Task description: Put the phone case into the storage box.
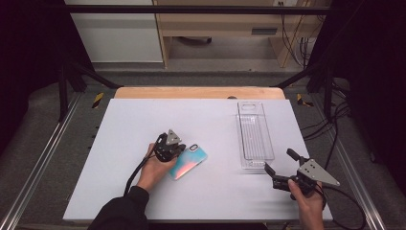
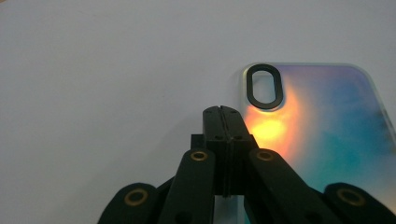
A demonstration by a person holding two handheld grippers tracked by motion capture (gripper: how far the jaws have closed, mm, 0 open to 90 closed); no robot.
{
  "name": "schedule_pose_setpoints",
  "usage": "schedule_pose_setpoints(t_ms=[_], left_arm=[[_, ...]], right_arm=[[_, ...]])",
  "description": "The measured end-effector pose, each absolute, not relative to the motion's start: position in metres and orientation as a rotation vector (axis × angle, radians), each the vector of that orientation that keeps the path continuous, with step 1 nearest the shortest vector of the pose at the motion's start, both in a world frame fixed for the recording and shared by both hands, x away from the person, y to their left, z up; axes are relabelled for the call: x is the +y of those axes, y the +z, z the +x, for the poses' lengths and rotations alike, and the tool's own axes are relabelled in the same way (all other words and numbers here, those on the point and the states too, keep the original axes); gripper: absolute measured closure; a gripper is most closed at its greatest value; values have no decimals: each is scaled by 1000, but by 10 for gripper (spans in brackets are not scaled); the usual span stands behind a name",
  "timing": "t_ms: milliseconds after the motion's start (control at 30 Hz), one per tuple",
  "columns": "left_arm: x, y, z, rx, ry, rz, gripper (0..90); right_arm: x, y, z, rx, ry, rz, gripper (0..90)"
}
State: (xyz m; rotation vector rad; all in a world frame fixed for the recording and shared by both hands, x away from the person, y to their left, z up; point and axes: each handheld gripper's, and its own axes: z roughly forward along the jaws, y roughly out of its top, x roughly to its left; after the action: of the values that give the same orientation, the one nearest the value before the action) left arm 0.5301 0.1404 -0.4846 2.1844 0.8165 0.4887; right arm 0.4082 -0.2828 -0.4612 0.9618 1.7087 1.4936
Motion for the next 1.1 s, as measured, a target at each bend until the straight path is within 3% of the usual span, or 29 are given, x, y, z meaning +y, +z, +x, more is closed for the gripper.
schedule_pose_setpoints(t_ms=[1100], left_arm=[[116, -484, 478, 735, 393, 2210, 900]], right_arm=[[-282, -463, 410, 1726, 1491, 966, 23]])
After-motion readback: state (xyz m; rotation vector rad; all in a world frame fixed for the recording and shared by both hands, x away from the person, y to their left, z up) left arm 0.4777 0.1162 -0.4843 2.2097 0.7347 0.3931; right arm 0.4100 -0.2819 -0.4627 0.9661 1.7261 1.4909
